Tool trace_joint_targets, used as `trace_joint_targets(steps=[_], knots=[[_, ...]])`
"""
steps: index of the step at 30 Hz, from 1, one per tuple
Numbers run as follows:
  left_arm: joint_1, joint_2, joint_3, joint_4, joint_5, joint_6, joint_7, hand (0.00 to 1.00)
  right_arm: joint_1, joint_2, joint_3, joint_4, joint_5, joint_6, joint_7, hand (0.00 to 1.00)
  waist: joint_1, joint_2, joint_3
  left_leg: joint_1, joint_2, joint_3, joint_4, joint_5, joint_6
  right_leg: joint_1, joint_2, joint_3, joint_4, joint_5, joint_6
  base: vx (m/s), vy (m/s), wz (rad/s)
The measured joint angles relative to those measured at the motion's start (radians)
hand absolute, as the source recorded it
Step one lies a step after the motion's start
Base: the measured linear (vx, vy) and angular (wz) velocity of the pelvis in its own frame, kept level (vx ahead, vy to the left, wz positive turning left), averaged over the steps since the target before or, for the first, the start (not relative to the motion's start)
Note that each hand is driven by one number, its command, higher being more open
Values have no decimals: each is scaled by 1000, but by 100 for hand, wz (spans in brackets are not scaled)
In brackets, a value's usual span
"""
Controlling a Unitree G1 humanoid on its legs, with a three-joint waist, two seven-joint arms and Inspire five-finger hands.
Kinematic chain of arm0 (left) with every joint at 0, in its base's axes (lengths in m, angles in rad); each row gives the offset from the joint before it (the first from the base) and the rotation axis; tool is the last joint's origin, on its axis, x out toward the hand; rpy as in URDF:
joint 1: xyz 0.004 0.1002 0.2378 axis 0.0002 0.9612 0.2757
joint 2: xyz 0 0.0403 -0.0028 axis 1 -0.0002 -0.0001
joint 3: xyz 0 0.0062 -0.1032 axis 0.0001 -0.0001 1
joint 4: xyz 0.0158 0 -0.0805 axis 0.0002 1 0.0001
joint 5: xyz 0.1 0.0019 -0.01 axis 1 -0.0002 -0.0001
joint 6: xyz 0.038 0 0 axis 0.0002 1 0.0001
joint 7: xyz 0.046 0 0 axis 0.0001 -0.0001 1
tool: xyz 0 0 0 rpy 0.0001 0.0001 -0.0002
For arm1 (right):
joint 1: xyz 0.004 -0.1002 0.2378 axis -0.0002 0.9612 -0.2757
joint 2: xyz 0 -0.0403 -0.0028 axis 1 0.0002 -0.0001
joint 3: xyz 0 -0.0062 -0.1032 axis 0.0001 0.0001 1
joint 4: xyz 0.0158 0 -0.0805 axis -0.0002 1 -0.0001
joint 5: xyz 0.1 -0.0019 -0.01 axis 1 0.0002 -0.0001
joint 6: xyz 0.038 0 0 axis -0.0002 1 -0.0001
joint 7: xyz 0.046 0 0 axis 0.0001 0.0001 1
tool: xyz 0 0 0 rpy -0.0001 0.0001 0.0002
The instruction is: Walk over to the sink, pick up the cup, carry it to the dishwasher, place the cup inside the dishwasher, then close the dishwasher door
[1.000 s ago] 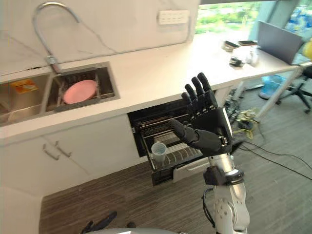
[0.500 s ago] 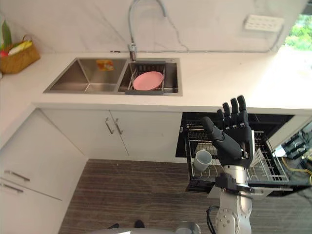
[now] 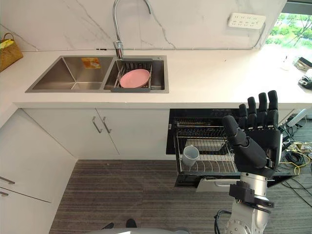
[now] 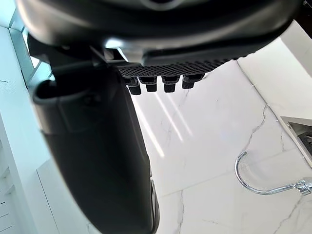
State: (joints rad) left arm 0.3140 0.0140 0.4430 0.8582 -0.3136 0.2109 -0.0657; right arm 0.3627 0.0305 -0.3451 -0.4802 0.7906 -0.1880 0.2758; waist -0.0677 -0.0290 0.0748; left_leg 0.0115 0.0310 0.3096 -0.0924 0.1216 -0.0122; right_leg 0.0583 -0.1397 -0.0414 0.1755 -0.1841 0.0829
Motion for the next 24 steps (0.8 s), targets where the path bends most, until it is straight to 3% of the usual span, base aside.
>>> trace_joint_targets(steps=[4,6,7,8,9,10,11,13,14,16,18,19,21,22,24], knots=[[0,-4,0,-5,0,-25,23,100,-2,0,7,0,0,-1,11,100,1,-1,12,-5,3,8,25,-17,5,-6,-2,7,14,-14,1,1,-1,-3],[0,-2,0,-25,-4,-44,33,100,-4,-5,30,-7,-10,-3,15,100,-4,-6,25,-121,34,7,266,-114,13,-32,-2,38,26,-5,4,-27,13,-21],[-5,-17,3,-31,-7,-59,31,100,-10,-18,38,-8,-17,-4,24,100,10,21,17,-169,47,-39,298,-153,9,-44,16,57,13,9,9,-24,23,-84],[-18,-30,-3,-26,0,-83,39,100,-39,-19,46,-6,-39,-9,35,100,32,39,46,-158,44,-55,278,-152,19,-112,3,73,278,-59,-17,11,22,-56],[-20,-2,-43,-32,-2,-98,46,100,-24,7,49,-12,-39,-27,42,100,17,16,47,-130,-2,-60,265,-157,22,-164,-49,87,586,-81,-17,74,16,-21],[-20,14,-67,-31,-3,-106,50,100,-26,12,48,-6,-39,-37,44,100,15,-6,42,-118,-25,-64,266,-156,24,-164,-75,93,675,-55,-16,91,8,31],[-29,29,-77,-23,-11,-116,61,100,-51,-1,40,27,-41,-48,55,100,17,-21,47,-95,-61,-66,276,-148,26,-140,-106,78,702,12,-10,85,8,22],[-38,22,-97,-35,-25,-130,67,100,-67,-25,5,81,-50,-55,55,100,12,-7,45,-82,-70,-118,266,-148,23,-139,-86,73,730,92,-53,62,39,50],[-38,23,-104,-42,-24,-134,66,100,-65,-26,-3,85,-52,-55,52,100,12,-2,44,-85,-70,-149,262,-143,19,-141,-75,68,727,120,-55,126,30,67],[-37,33,-104,-33,-20,-134,62,100,-69,-27,1,79,-79,-55,56,100,13,-1,39,-95,-61,-208,255,-138,29,-129,-58,34,690,185,-49,150,0,45],[-34,41,-104,-21,-9,-134,60,100,-83,-35,11,69,-94,-55,77,100,22,-13,45,-95,-57,-213,254,-145,43,-124,-57,34,677,218,-12,115,-21,16],[-26,35,-106,-20,0,-134,60,100,-90,-43,30,69,-110,-52,89,100,31,-13,45,-91,-51,-210,244,-149,50,-134,-58,42,685,202,11,95,-4,-9],[-12,24,-103,-20,-2,-135,64,100,-107,-49,66,69,-118,-41,118,100,45,-5,50,-71,-37,-199,225,-152,54,-159,-34,40,675,66,21,65,-7,-21],[-6,17,-99,-25,-1,-139,67,100,-112,-49,85,69,-117,-32,131,100,57,1,52,-63,-21,-188,224,-156,56,-154,1,40,552,-6,24,18,-27,-18],[3,20,-95,-31,0,-150,65,100,-126,-51,110,70,-117,-23,133,100,64,-6,55,-67,-25,-181,251,-178,44,-136,4,-8,368,-2,-11,7,-66,-15]])
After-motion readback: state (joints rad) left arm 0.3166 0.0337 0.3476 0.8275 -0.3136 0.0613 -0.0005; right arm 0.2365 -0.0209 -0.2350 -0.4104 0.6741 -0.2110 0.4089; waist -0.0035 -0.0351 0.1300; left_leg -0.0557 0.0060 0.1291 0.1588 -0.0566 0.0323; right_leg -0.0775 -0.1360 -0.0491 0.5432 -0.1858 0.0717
